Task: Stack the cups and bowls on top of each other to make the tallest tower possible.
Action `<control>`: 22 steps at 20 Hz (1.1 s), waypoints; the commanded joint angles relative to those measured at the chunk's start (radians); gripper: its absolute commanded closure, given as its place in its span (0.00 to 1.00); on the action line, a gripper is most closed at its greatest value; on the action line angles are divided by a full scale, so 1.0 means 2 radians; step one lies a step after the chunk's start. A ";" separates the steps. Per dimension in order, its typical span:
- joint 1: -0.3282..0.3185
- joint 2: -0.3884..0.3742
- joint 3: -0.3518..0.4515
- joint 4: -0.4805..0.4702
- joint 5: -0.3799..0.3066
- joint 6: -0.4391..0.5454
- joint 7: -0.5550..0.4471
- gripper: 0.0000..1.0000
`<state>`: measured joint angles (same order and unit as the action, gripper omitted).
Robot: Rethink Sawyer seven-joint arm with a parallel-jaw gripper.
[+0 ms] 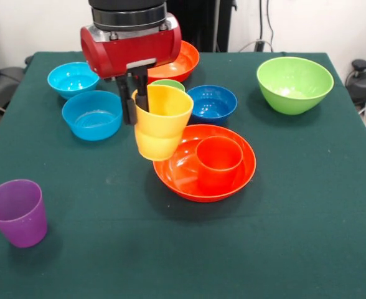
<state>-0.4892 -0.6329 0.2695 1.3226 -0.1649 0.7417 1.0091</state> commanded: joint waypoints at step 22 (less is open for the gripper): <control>0.007 0.026 0.009 0.047 -0.013 -0.041 0.053 1.00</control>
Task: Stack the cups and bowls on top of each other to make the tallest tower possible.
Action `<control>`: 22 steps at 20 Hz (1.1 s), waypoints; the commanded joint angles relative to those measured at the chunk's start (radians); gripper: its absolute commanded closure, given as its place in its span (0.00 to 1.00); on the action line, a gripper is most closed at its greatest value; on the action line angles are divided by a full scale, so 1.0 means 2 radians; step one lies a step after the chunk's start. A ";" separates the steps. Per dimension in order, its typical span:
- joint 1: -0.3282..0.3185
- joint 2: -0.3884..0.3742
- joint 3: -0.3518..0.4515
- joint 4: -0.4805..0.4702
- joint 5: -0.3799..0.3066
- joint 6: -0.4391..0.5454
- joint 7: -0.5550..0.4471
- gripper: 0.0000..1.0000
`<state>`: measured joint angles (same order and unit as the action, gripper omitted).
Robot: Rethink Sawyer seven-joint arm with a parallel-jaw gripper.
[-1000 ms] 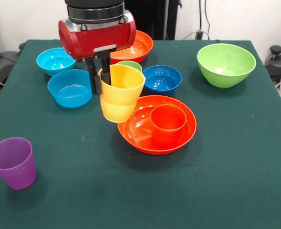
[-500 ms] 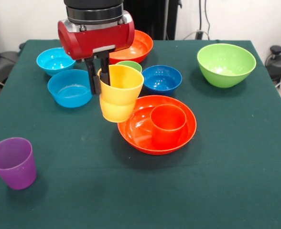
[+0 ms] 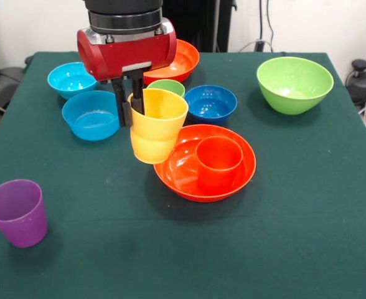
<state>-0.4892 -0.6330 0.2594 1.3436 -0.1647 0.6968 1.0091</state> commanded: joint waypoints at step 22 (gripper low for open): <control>-0.008 0.019 0.044 0.072 0.013 -0.029 0.047 1.00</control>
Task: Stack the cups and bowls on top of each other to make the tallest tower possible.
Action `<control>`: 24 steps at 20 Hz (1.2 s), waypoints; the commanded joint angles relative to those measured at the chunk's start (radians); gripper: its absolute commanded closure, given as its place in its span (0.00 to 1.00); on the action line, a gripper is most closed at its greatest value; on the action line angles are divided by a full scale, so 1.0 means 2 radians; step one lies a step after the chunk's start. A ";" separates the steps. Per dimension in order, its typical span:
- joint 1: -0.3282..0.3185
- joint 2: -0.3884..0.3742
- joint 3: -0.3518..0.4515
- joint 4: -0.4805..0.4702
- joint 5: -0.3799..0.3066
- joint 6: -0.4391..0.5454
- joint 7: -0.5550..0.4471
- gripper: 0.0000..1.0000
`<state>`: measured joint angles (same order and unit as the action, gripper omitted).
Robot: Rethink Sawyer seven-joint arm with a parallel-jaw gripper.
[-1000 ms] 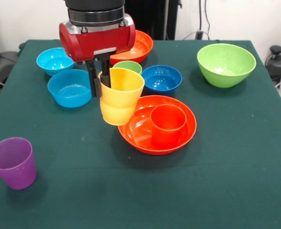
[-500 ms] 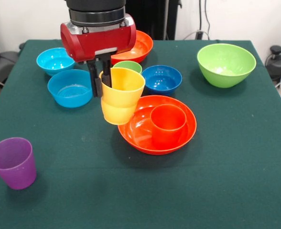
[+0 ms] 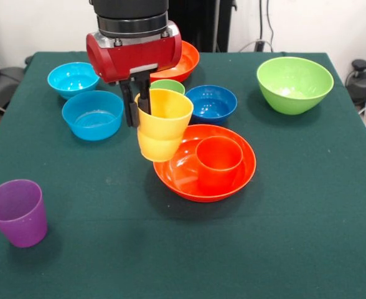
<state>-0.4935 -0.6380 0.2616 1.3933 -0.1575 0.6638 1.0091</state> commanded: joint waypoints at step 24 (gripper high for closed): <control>-0.034 0.042 0.092 0.053 0.029 -0.021 0.031 1.00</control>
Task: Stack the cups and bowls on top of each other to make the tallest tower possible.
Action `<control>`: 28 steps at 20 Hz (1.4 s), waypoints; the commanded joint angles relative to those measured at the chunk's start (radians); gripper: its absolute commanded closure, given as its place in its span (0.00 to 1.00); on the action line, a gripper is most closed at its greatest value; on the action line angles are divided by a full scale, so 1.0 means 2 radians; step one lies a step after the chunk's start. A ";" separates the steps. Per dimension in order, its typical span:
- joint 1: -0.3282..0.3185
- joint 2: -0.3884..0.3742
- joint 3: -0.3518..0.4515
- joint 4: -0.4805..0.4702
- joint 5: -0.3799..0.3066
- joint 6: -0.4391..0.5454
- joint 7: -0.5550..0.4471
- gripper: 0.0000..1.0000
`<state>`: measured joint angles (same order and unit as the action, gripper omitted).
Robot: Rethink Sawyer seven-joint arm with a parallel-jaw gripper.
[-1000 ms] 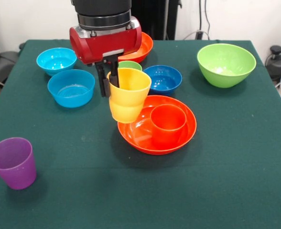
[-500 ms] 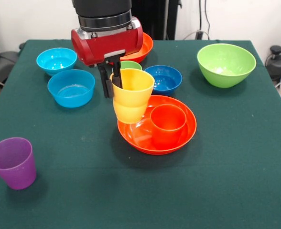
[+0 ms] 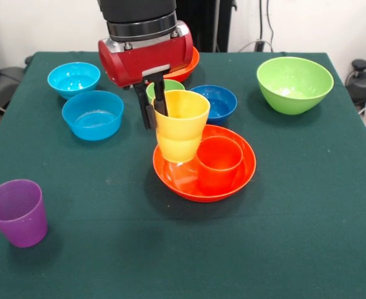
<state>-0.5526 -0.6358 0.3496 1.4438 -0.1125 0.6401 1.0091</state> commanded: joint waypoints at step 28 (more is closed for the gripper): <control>0.006 0.037 0.034 0.001 -0.017 0.007 0.037 1.00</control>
<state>-0.5587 -0.5912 0.4005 1.4434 -0.1149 0.6401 1.0091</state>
